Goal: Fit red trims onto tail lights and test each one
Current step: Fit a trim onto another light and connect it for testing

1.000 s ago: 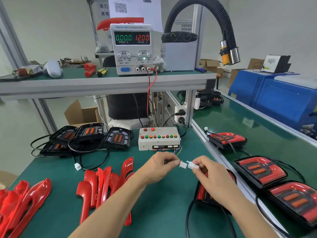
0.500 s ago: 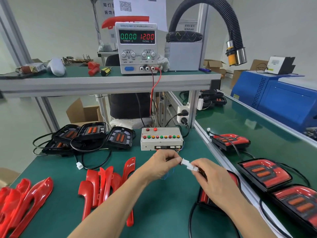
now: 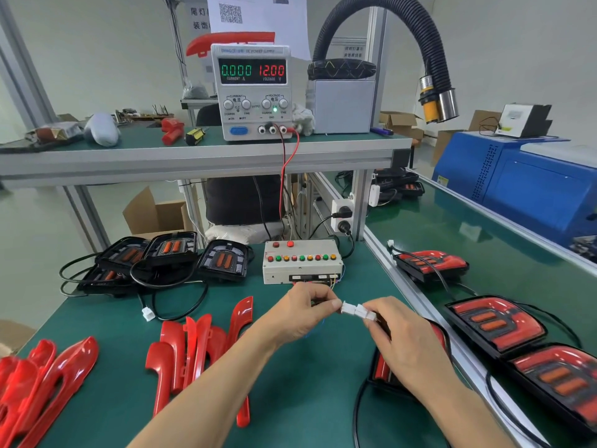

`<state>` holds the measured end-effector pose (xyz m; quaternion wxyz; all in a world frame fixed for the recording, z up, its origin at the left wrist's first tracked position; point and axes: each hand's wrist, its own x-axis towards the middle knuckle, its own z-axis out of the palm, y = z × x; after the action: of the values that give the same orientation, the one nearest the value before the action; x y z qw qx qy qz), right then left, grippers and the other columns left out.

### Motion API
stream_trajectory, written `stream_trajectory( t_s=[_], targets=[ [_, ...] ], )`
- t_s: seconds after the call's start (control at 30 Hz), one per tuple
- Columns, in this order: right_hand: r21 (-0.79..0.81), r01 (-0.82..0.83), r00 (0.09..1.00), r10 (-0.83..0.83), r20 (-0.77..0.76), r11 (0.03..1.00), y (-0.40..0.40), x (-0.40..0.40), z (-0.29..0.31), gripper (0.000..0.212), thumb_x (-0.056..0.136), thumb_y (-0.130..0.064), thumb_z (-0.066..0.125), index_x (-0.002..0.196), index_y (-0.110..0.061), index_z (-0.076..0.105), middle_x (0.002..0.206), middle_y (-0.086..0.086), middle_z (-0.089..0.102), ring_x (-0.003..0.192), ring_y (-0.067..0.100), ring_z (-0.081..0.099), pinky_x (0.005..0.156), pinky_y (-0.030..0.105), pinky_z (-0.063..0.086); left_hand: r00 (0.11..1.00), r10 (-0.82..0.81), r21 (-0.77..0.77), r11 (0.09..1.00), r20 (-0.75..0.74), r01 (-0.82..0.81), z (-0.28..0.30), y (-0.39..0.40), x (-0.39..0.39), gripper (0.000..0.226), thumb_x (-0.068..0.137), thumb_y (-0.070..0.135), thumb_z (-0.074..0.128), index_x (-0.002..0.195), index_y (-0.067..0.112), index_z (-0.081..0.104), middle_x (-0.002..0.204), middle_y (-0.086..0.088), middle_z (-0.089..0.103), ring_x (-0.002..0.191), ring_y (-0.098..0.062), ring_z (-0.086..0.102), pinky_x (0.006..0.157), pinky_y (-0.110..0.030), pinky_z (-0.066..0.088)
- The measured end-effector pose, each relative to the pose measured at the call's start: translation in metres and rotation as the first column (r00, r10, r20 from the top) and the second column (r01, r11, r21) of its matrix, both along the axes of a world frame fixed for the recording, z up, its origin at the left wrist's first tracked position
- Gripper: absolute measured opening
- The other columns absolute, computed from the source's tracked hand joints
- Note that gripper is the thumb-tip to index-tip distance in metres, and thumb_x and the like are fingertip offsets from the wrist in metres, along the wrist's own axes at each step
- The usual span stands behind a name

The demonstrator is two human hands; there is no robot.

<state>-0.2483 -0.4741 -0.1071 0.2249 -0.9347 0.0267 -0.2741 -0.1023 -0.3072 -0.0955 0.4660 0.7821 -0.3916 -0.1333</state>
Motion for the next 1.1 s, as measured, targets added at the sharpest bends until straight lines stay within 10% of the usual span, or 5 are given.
stream_trajectory(
  t_s=[1.1],
  targets=[
    [-0.050, -0.070, 0.994, 0.074, 0.086, 0.996, 0.015, -0.001, -0.011, 0.009, 0.092, -0.008, 0.073, 0.095, -0.011, 0.065, 0.083, -0.004, 0.061, 0.067, 0.022, 0.058, 0.055, 0.042, 0.050, 0.998, -0.042, 0.039, 0.998, -0.056, 0.044, -0.001, 0.002, -0.010, 0.018, 0.097, 0.023, 0.065, 0.082, 0.014, 0.070, 0.055, 0.016, 0.044, 0.055, -0.003, 0.034, 0.054, -0.018, 0.028]
  ],
)
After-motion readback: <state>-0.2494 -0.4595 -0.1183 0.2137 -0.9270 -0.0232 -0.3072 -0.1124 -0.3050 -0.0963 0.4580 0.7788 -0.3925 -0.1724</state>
